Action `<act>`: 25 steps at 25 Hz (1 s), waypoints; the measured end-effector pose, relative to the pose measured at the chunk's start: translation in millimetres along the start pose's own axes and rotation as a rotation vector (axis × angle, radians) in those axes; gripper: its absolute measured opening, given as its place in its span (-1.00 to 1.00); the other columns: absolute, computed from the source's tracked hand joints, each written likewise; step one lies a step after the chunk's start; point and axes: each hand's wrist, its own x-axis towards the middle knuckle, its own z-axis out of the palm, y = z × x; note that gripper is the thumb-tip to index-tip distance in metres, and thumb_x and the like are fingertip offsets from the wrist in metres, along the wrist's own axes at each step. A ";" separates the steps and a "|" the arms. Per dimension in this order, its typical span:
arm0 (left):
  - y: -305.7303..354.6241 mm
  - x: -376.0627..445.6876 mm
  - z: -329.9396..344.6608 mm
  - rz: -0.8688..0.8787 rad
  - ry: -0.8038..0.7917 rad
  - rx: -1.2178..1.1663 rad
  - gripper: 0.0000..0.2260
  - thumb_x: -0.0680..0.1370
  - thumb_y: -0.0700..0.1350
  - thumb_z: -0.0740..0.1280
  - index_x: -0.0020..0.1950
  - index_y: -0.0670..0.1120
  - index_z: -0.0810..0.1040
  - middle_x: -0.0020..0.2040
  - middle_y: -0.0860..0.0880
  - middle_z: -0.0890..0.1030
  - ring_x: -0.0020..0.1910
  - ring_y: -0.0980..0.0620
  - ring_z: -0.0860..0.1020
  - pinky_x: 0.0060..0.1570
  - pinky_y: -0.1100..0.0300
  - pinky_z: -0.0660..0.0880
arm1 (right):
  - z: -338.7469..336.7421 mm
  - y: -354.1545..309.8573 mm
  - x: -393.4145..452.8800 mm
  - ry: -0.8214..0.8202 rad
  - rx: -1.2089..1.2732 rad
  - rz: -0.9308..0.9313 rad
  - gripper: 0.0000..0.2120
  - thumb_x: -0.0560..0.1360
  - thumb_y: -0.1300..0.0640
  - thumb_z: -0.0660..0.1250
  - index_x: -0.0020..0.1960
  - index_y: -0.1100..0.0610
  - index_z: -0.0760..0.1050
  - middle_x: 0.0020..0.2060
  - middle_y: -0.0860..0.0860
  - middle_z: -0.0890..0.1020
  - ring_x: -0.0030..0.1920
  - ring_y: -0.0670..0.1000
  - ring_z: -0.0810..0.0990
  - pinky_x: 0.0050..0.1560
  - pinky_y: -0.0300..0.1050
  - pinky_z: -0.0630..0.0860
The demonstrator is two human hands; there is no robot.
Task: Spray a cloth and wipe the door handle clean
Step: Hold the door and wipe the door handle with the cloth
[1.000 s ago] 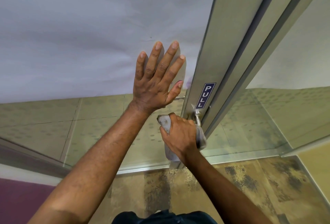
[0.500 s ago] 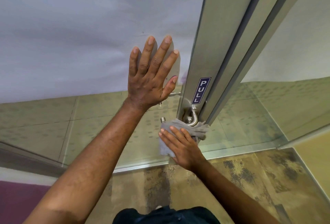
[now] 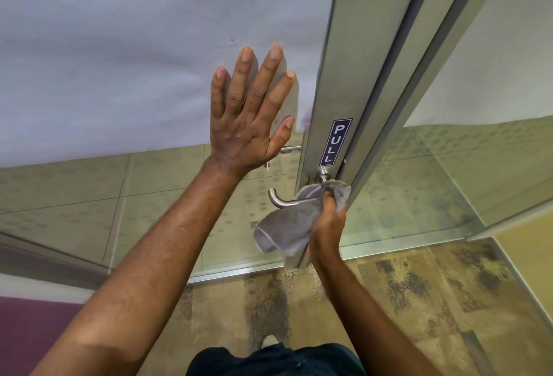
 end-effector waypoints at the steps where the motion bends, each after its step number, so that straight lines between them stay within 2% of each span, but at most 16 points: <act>1: -0.1 0.5 -0.3 0.003 0.002 0.002 -0.49 0.66 0.12 0.13 0.54 -0.08 0.44 0.52 -0.18 0.44 0.54 -0.28 0.21 0.60 -0.15 -0.07 | 1.9 -6.9 2.4 0.063 0.060 0.134 -0.75 0.72 0.07 0.18 0.17 0.14 0.59 -0.12 0.05 0.71 -0.07 0.07 0.71 -0.13 -0.09 0.66; 3: -0.3 1.2 0.1 0.005 0.005 0.005 -0.49 0.66 0.12 0.13 0.53 -0.08 0.44 0.52 -0.18 0.45 0.54 -0.28 0.22 0.60 -0.14 -0.08 | 1.7 -16.3 7.8 0.113 0.164 0.314 -0.72 0.68 0.03 0.22 0.13 0.19 0.61 -0.13 0.11 0.69 -0.09 0.13 0.70 -0.16 -0.06 0.64; 6: -0.1 0.2 2.1 0.004 0.011 0.018 -0.49 0.65 0.13 0.13 0.54 -0.07 0.44 0.52 -0.18 0.45 0.53 -0.29 0.22 0.60 -0.13 -0.10 | 0.4 -24.1 10.7 0.081 0.285 0.446 -0.71 0.66 0.00 0.20 -0.07 0.13 0.59 -0.26 0.06 0.65 -0.23 0.07 0.68 -0.15 -0.05 0.61; 10: -1.0 0.4 3.3 0.004 0.018 0.016 -0.49 0.65 0.13 0.13 0.54 -0.07 0.44 0.52 -0.18 0.44 0.55 -0.28 0.20 0.61 -0.13 -0.10 | -10.5 -27.2 17.8 -0.043 0.376 0.553 -0.69 0.60 -0.04 0.14 -0.11 0.11 0.54 -0.28 0.06 0.62 -0.27 0.02 0.64 -0.15 -0.09 0.59; 13: 0.1 -0.1 3.1 0.000 0.017 0.007 -0.49 0.65 0.13 0.13 0.54 -0.07 0.44 0.52 -0.18 0.45 0.55 -0.26 0.18 0.61 -0.13 -0.11 | -28.0 -31.7 20.7 -0.143 0.237 0.518 -0.68 0.62 0.04 0.11 -0.07 0.16 0.59 -0.25 0.11 0.65 -0.25 0.04 0.65 -0.07 -0.04 0.58; 16: 0.0 -0.2 3.8 0.012 0.020 0.009 -0.48 0.65 0.14 0.11 0.53 -0.07 0.44 0.51 -0.17 0.46 0.55 -0.27 0.18 0.60 -0.14 -0.09 | -50.1 -37.5 15.1 -0.179 0.045 0.454 -0.72 0.66 0.08 0.14 -0.09 0.13 0.56 -0.26 0.08 0.60 -0.25 0.03 0.61 -0.13 -0.03 0.57; 18: -0.5 -0.5 3.9 0.015 0.023 0.011 -0.48 0.65 0.14 0.10 0.54 -0.06 0.44 0.51 -0.16 0.45 0.56 -0.25 0.18 0.60 -0.15 -0.07 | -64.3 -37.4 14.4 -0.128 -0.074 0.412 -0.71 0.67 0.04 0.16 -0.06 0.11 0.60 -0.19 0.11 0.65 -0.12 0.11 0.64 -0.05 0.04 0.58; 20: -0.6 -1.2 4.6 0.016 0.026 0.008 -0.48 0.64 0.14 0.11 0.54 -0.05 0.43 0.52 -0.16 0.44 0.56 -0.25 0.17 0.60 -0.15 -0.08 | -71.1 -37.0 12.1 -0.040 -0.209 0.295 -0.72 0.69 0.03 0.17 0.00 0.08 0.62 -0.05 0.15 0.70 0.06 0.22 0.66 0.07 0.13 0.58; 22: -1.0 -1.1 4.4 0.022 0.028 0.006 -0.48 0.64 0.14 0.11 0.55 -0.05 0.41 0.54 -0.15 0.40 0.59 -0.26 0.14 0.61 -0.14 -0.10 | -69.4 -36.0 5.9 0.047 -0.302 0.051 -0.80 0.70 0.08 0.19 0.16 0.03 0.59 0.12 0.10 0.67 0.21 0.18 0.63 0.20 0.12 0.58; 23: -1.3 -0.7 4.6 0.023 0.028 0.003 -0.48 0.64 0.14 0.10 0.55 -0.05 0.40 0.54 -0.14 0.37 0.61 -0.26 0.13 0.61 -0.14 -0.11 | -66.6 -34.0 3.6 0.048 -0.335 -0.095 -0.77 0.69 0.11 0.23 0.30 0.01 0.53 0.23 0.04 0.63 0.28 0.11 0.60 0.27 0.06 0.57; 25: -1.6 -0.3 4.9 0.024 0.028 -0.005 -0.48 0.64 0.14 0.10 0.54 -0.06 0.39 0.54 -0.14 0.36 0.60 -0.26 0.12 0.60 -0.13 -0.12 | -60.4 -22.1 7.7 -0.078 -0.420 -0.335 -0.44 0.61 0.11 0.34 0.57 0.02 0.30 0.47 -0.05 0.47 0.43 0.00 0.50 0.36 -0.08 0.51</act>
